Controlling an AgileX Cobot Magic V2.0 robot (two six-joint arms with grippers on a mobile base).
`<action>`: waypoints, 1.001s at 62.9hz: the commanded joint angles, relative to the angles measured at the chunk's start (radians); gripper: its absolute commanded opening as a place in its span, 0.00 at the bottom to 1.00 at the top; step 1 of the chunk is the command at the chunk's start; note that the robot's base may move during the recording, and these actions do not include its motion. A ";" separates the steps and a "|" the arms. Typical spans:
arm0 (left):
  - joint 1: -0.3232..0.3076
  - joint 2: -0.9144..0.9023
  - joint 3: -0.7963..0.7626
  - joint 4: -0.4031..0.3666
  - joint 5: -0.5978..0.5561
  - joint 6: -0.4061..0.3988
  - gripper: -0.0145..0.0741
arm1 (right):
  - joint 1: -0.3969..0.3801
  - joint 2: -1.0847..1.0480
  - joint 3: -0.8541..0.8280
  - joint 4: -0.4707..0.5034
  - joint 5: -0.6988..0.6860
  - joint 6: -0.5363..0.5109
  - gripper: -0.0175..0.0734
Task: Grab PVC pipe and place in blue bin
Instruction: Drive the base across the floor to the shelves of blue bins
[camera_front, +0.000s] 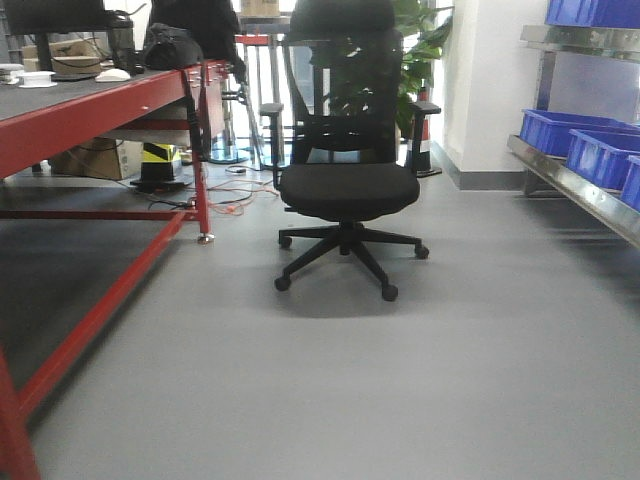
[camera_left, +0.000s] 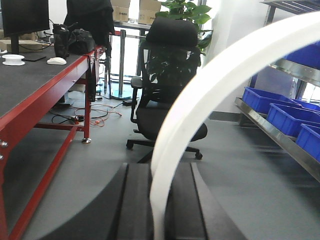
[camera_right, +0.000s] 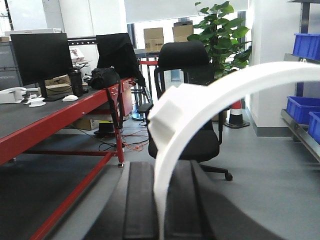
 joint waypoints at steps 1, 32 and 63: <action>0.005 -0.005 -0.003 -0.007 -0.026 -0.001 0.04 | 0.001 -0.006 0.001 -0.006 -0.026 -0.005 0.01; 0.005 -0.005 -0.003 -0.007 -0.026 -0.001 0.04 | 0.001 -0.006 0.001 -0.006 -0.026 -0.005 0.01; 0.005 -0.005 -0.003 -0.007 -0.026 -0.001 0.04 | 0.001 -0.006 0.001 -0.006 -0.026 -0.005 0.01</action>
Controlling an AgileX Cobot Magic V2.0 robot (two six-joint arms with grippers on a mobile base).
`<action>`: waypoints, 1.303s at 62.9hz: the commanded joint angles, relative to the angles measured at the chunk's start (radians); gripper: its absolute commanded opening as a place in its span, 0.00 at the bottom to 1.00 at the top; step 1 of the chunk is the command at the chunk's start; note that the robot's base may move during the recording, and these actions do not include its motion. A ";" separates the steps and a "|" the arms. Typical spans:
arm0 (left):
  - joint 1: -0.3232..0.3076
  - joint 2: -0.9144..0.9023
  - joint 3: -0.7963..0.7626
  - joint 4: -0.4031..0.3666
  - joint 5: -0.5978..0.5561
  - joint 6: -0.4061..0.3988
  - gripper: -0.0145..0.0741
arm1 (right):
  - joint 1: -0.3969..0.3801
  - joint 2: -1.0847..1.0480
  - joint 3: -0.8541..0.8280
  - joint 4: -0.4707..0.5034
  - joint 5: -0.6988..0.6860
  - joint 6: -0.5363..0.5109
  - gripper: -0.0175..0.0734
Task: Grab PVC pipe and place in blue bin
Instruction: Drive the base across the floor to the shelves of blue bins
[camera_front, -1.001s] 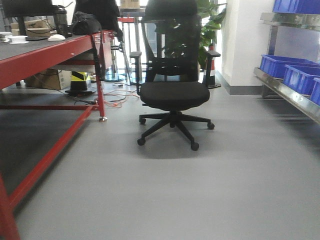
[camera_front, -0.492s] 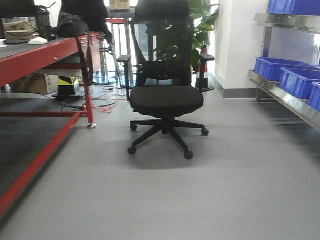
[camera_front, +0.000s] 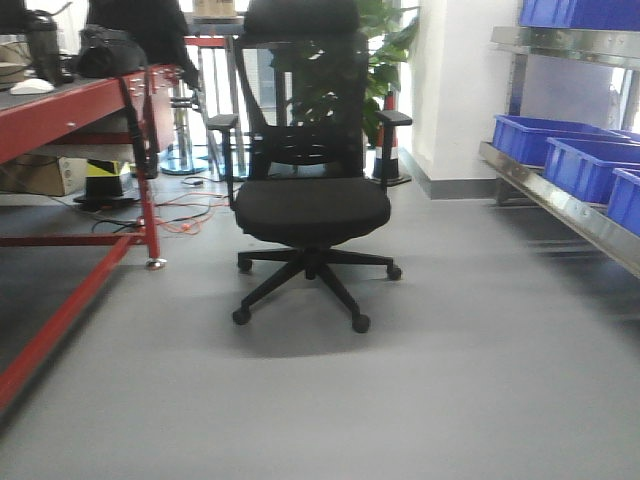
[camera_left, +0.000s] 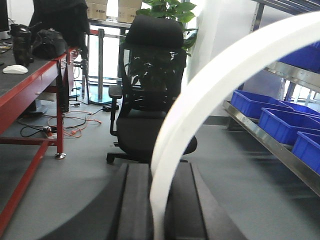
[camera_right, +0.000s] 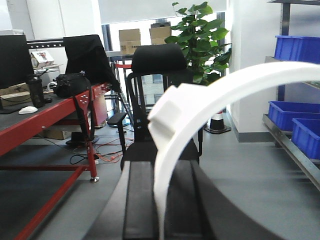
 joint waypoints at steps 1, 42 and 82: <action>0.005 -0.005 -0.003 -0.007 -0.026 -0.001 0.04 | 0.001 -0.006 0.001 -0.006 -0.026 -0.005 0.01; 0.005 -0.005 -0.003 -0.007 -0.026 -0.001 0.04 | 0.001 -0.006 0.001 -0.006 -0.026 -0.005 0.01; 0.005 -0.005 -0.003 -0.007 -0.026 -0.001 0.04 | 0.001 -0.006 0.001 -0.006 -0.026 -0.005 0.01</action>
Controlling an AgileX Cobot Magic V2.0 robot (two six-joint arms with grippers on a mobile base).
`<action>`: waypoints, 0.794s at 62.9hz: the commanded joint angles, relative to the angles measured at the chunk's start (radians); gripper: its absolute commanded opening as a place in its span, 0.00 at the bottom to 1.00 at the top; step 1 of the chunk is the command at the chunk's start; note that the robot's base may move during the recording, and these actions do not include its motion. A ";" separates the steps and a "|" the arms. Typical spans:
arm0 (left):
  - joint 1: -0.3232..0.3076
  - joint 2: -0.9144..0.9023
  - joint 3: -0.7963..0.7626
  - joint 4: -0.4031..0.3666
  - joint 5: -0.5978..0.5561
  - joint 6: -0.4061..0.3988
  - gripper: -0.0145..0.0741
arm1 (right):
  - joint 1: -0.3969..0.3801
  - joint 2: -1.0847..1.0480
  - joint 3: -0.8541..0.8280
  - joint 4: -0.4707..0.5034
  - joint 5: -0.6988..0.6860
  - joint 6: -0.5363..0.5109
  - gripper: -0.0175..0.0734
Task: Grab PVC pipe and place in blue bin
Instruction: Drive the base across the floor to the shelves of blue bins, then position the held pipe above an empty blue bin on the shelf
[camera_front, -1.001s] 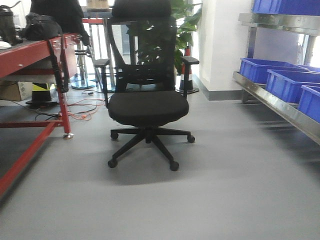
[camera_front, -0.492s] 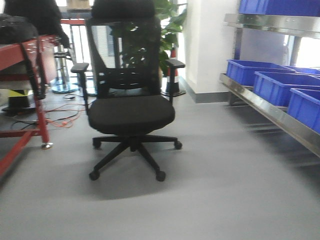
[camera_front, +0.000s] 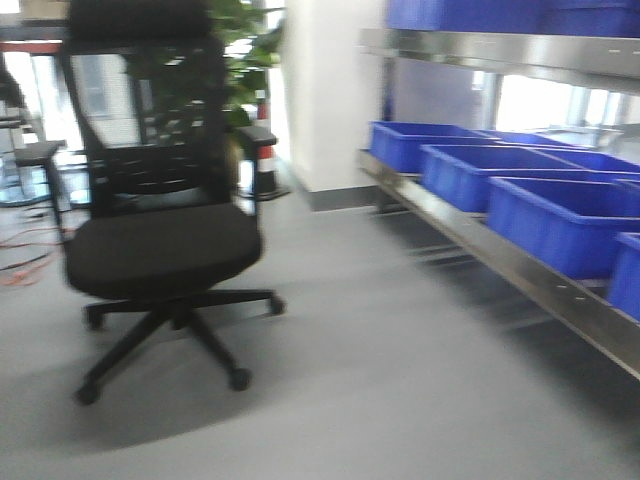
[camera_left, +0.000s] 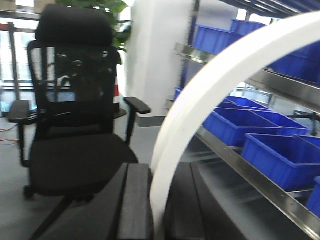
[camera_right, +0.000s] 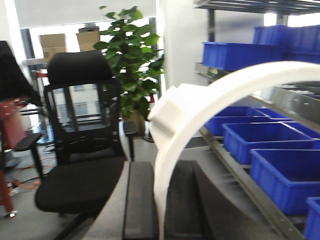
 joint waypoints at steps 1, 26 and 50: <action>0.005 -0.005 -0.003 -0.007 -0.026 -0.001 0.04 | 0.001 -0.006 0.001 -0.006 -0.026 -0.005 0.01; 0.005 -0.005 -0.003 -0.007 -0.026 -0.001 0.04 | 0.001 -0.006 0.001 -0.006 -0.026 -0.005 0.01; 0.005 -0.005 -0.003 -0.007 -0.026 -0.001 0.04 | 0.001 -0.006 0.001 -0.006 -0.026 -0.005 0.01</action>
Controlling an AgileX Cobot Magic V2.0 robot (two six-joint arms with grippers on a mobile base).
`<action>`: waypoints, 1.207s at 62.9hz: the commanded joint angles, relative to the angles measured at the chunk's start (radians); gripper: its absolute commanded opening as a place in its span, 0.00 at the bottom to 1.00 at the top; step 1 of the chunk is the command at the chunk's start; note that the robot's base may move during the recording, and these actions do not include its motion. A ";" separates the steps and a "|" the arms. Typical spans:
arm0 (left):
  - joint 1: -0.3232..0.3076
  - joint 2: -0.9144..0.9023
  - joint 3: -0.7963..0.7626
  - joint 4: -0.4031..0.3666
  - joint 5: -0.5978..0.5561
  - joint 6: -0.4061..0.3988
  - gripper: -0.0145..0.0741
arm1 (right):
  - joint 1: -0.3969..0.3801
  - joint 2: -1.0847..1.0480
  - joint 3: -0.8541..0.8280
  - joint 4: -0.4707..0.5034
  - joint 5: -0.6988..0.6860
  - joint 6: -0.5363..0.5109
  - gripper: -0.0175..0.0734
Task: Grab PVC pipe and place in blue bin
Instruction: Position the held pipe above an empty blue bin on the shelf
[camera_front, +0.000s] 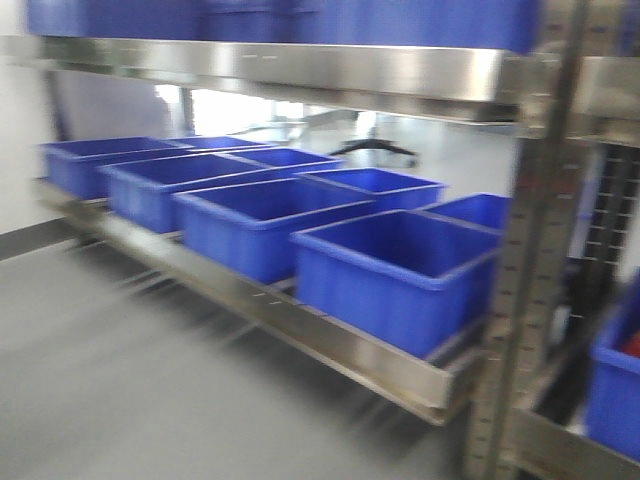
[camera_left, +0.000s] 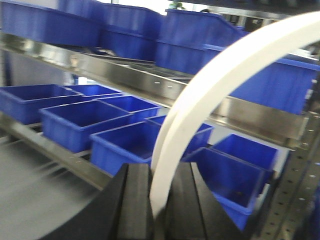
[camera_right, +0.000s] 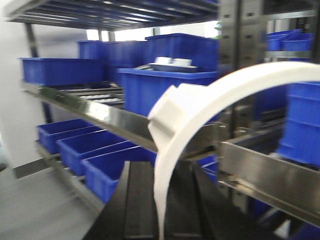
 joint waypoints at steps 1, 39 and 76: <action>0.005 -0.005 -0.003 -0.007 -0.026 -0.001 0.04 | 0.001 -0.006 0.001 -0.006 -0.026 -0.005 0.01; 0.005 -0.005 -0.003 -0.007 -0.026 -0.001 0.04 | 0.001 -0.006 0.001 -0.006 -0.026 -0.005 0.01; 0.005 -0.005 -0.003 -0.007 -0.026 -0.001 0.04 | 0.001 -0.006 0.001 -0.006 -0.026 -0.005 0.01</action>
